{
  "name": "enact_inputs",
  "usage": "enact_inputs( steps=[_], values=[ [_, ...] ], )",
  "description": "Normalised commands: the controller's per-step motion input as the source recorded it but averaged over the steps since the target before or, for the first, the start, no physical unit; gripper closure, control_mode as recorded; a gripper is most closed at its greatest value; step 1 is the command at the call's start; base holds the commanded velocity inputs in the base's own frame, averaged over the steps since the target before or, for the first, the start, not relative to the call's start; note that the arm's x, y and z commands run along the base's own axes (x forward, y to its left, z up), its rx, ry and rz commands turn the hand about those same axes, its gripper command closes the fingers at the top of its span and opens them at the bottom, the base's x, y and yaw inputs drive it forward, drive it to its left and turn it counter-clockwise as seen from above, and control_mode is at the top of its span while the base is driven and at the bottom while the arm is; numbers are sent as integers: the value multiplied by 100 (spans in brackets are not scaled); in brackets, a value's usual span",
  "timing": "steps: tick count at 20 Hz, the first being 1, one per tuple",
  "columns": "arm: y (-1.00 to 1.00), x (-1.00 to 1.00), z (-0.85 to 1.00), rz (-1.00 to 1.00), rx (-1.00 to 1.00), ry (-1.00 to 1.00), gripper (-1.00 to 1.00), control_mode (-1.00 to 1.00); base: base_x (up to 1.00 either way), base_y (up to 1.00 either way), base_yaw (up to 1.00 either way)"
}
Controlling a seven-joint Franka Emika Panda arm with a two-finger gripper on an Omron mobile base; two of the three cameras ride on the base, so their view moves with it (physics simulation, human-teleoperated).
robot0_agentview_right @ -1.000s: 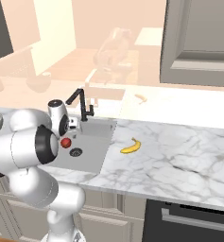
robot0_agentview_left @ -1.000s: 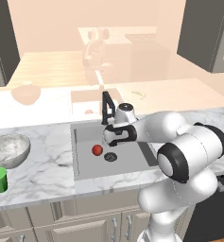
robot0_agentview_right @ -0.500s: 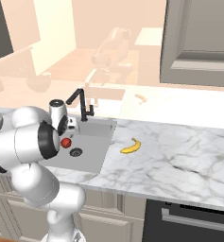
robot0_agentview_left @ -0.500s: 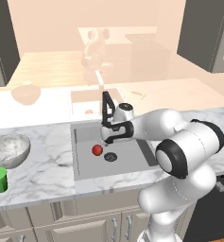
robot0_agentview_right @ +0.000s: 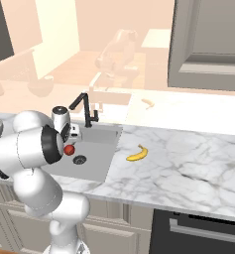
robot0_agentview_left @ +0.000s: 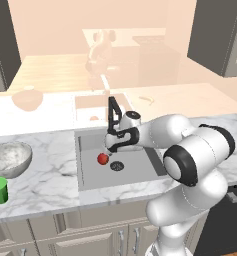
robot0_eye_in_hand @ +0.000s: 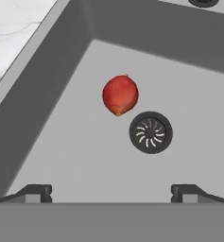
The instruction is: Remove the onion and banana from the sink. Then move the bowl and cup from the counter to the sink for washing.
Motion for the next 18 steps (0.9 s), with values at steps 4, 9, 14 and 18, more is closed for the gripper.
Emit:
enact_inputs(
  steps=[4,9,14,18],
  values=[
    [7,4,-6,0,0,-4,-100,-100,0,0,0],
    [3,5,0,0,0,0,-100,-100,0,0,0],
    [3,2,-2,0,0,-1,-100,-100,0,0,0],
    [5,10,0,0,0,0,-100,-100,0,0,0]
  ],
)
